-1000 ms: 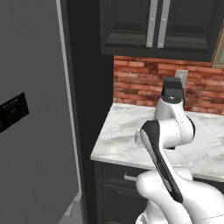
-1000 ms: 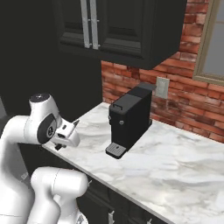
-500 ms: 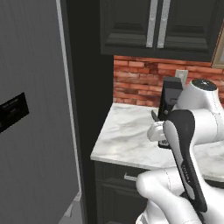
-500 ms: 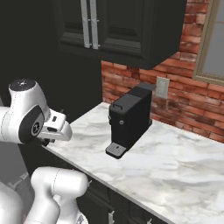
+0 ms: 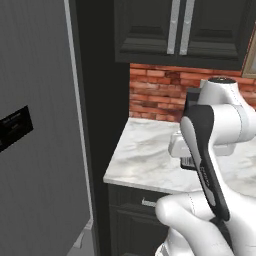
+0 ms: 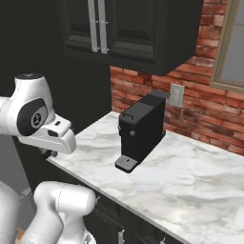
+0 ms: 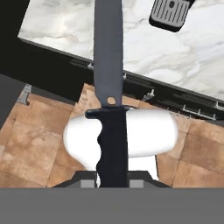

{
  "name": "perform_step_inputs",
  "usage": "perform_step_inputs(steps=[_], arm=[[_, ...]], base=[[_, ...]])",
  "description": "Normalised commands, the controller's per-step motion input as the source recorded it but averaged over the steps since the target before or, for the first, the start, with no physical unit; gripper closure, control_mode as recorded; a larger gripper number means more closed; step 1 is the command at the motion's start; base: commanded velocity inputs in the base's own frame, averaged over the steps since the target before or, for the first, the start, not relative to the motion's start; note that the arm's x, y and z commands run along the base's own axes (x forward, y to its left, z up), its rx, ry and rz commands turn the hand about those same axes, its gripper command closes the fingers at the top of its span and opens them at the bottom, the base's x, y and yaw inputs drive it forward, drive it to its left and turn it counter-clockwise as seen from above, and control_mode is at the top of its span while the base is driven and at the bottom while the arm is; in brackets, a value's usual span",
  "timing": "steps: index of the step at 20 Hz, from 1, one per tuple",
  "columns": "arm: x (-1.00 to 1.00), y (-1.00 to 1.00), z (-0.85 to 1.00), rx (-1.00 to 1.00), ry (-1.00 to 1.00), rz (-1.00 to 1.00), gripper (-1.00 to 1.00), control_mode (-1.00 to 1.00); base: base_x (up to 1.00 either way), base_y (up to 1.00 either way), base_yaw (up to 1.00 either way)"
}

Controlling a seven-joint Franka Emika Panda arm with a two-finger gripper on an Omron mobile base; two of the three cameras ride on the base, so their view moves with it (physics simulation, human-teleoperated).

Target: Retrieve the butter from the fridge and place it on a plate on the dining table. Then retrieve the butter knife by the fridge and place it near the plate.

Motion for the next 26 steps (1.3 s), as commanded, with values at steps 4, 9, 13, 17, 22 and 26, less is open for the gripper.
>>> perform_step_inputs(steps=[4,9,13,17,22,26], arm=[[-0.03,-0.02,-0.07,0.0,0.0,0.0,1.0,-1.0],[-0.02,0.0,0.0,0.0,0.0,0.0,1.0,-1.0],[-0.21,0.0,-0.03,0.0,0.01,0.0,1.0,1.0],[0.0,0.0,0.0,0.0,0.0,0.0,1.0,1.0],[0.0,0.0,0.0,0.0,0.0,0.0,1.0,1.0],[0.0,0.0,0.0,0.0,0.0,0.0,1.0,1.0]], base=[[0.0,0.0,0.0],[0.0,0.0,0.0],[-0.45,0.0,0.0],[-1.0,0.0,0.02],[-1.0,0.03,0.07],[-0.97,0.06,0.2]])
